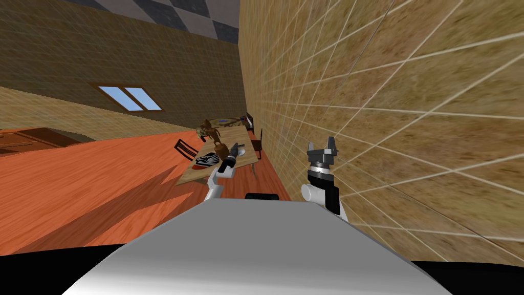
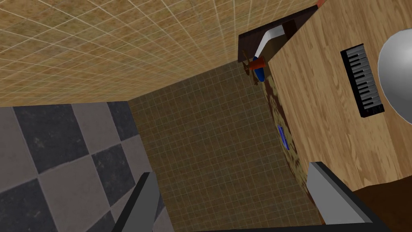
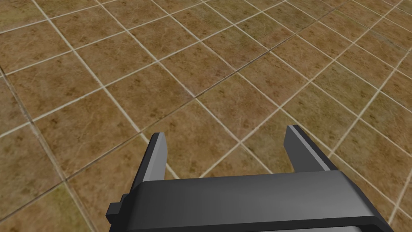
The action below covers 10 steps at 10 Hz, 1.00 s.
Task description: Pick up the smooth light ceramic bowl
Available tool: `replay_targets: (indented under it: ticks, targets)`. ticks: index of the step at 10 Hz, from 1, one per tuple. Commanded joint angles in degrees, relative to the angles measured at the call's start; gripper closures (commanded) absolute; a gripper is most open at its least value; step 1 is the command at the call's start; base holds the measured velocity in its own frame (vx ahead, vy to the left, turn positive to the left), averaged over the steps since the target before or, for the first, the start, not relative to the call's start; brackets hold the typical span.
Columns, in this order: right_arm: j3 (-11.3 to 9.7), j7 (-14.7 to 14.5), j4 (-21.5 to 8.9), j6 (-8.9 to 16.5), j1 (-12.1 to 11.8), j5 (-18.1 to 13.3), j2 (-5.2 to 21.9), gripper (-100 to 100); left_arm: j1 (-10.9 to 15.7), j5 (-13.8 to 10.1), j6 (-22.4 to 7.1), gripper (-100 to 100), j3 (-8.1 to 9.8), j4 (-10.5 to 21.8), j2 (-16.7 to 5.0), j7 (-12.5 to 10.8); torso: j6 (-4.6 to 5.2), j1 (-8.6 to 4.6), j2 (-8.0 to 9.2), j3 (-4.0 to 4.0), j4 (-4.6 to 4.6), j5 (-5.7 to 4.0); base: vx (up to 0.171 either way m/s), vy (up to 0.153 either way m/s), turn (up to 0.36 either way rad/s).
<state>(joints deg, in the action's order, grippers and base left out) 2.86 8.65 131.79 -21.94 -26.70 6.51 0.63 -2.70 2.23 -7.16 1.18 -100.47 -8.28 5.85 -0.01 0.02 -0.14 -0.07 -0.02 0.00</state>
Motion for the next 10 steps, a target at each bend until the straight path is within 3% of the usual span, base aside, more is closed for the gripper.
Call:
replay_targets:
  ticks: [1,10]
  targets:
    - [0.0,0.0,0.0,0.0,0.0,0.0,0.0,0,0.5,-0.2,-2.3,-100,0.31,1.1,-0.1,-0.1,0.00,0.00,0.00,0.00,0.00,0.00,0.034,-0.005,-0.017]
    - [0.0,0.0,0.0,0.0,0.0,0.0,0.0,0,7.1,-2.2,-15.5,-100,4.03,10.9,-0.7,-0.8,-0.02,0.01,-0.09,-0.05,-0.02,0.00,0.048,0.002,-0.021]
